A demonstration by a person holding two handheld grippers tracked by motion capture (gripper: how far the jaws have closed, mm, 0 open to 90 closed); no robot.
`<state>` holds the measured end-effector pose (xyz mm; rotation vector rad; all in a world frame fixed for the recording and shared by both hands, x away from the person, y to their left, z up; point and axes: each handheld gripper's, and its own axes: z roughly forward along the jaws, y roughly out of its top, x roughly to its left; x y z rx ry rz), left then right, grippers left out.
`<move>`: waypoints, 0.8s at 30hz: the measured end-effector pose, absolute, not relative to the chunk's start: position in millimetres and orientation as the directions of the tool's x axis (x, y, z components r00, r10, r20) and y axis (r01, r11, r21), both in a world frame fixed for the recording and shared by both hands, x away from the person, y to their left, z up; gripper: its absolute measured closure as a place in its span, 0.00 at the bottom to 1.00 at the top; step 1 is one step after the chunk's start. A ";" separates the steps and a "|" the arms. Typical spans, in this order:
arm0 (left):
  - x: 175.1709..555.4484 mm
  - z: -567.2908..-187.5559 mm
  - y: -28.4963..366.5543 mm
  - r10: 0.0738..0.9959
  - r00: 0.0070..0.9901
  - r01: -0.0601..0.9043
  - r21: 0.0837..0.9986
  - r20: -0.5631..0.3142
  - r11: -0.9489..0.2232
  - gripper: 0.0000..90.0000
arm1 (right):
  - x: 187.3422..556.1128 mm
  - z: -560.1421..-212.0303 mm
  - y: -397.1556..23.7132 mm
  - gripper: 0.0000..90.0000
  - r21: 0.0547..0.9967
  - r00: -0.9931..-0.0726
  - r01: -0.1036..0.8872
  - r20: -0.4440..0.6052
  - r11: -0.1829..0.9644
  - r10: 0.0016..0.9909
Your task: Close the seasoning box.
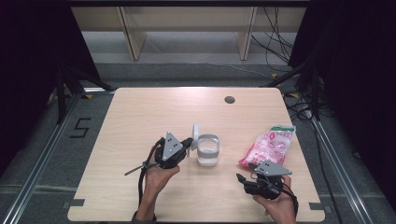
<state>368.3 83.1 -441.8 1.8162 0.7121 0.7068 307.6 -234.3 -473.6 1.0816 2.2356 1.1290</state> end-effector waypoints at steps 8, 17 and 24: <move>367.9 -440.2 74.1 0.734 0.664 0.138 0.940 0.145 -0.311 0.99 | 306.2 -473.8 -233.0 0.44 0.807 -0.606 0.469 -0.002 0.359 0.795; 363.8 -440.1 68.1 0.722 0.678 0.132 0.943 0.140 -0.307 0.97 | 307.0 -473.8 -233.6 0.44 0.809 -0.612 0.460 -0.010 0.367 0.791; 361.5 -439.6 73.3 0.712 0.695 0.148 0.950 0.098 -0.275 0.87 | 306.1 -473.6 -233.0 0.44 0.806 -0.605 0.474 0.004 0.355 0.796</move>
